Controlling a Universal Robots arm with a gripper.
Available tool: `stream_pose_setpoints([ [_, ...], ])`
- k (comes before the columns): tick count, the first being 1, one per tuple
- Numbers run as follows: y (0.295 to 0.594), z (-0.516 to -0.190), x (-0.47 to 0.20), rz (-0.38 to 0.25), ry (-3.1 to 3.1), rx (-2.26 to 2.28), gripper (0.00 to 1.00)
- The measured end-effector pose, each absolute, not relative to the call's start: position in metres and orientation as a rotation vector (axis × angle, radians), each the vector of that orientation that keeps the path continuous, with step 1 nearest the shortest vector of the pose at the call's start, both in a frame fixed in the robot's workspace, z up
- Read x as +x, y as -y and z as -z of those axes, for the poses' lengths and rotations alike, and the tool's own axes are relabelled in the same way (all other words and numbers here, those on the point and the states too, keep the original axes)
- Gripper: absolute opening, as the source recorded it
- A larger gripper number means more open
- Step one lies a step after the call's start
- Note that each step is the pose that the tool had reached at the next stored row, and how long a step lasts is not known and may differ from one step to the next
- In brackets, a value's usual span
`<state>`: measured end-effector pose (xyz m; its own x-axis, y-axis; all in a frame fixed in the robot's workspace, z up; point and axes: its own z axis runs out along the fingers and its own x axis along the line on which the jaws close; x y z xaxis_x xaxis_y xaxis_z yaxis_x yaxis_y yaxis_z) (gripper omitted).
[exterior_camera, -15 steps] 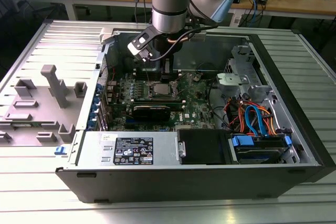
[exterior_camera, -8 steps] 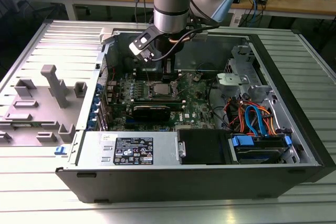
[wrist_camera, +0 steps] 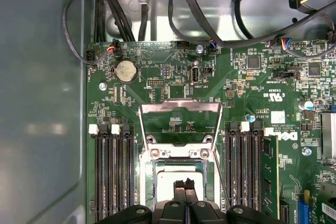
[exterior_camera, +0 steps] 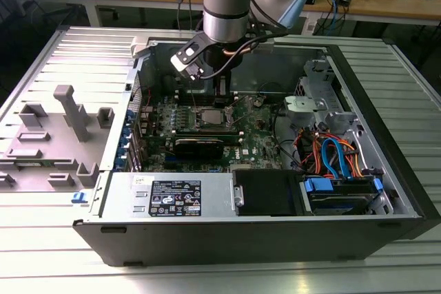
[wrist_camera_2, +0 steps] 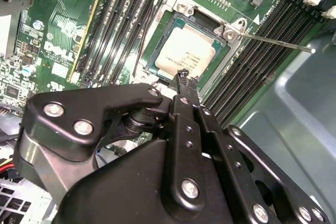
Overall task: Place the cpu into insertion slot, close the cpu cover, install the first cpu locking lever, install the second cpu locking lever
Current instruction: 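Close the cpu cover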
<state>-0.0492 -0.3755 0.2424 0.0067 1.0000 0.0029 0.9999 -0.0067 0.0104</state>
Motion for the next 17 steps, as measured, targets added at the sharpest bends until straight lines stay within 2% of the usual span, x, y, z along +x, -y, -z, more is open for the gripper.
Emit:
stream_pose_setpoints([
  [7, 0.375, -0.244, -0.044, -0.013, -2.210, 2.225, 0.11],
  [17, 0.375, -0.263, -0.038, -0.007, -2.207, 2.222, 0.11],
])
